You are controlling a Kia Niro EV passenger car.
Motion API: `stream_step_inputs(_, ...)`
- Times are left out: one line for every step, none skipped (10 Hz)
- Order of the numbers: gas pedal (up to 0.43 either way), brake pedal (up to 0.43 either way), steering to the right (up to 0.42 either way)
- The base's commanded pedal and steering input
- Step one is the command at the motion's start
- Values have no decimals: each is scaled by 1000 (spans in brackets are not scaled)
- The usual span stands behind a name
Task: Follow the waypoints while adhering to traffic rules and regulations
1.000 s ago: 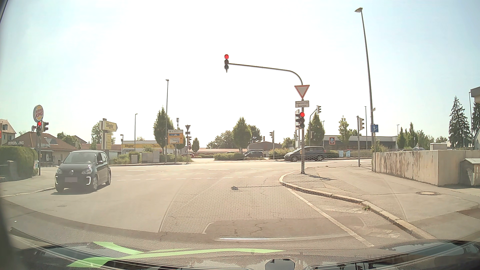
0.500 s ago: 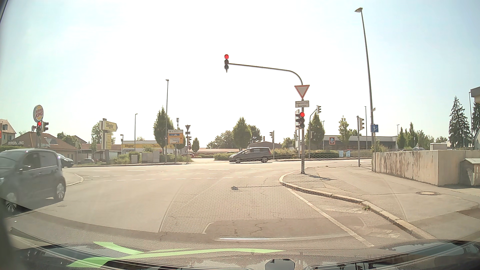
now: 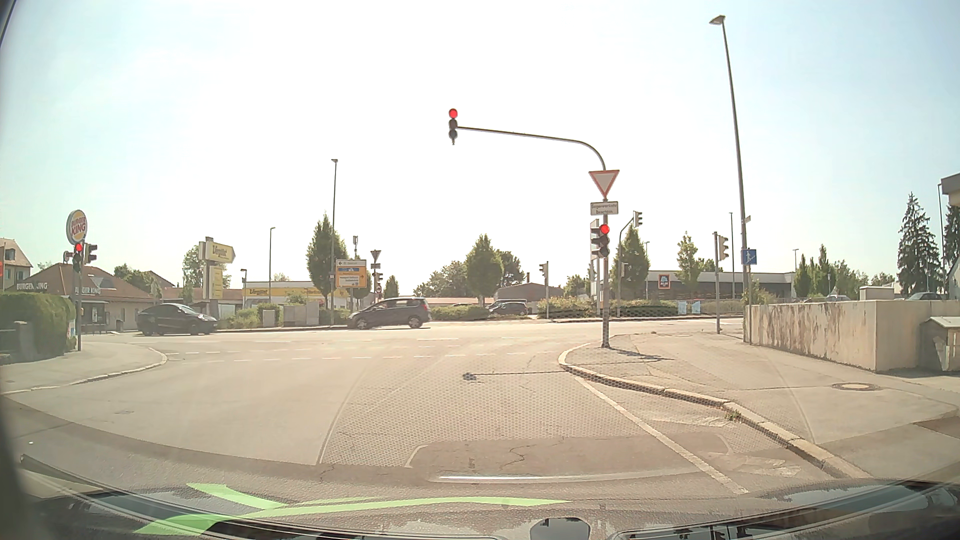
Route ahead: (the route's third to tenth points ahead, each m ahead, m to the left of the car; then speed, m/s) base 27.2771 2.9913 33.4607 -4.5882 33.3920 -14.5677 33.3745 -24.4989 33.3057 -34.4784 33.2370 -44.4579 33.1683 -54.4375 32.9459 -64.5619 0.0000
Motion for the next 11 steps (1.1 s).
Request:
stream_step_inputs(0, 305, -18)
stream_step_inputs(0, 305, -18)
stream_step_inputs(0, 311, -18)
stream_step_inputs(0, 305, -18)
stream_step_inputs(0, 305, -18)
stream_step_inputs(0, 305, -18)
stream_step_inputs(0, 305, -18)
stream_step_inputs(0, 311, -18)
stream_step_inputs(0, 305, -18)
stream_step_inputs(0, 311, -18)
stream_step_inputs(0, 311, -18)
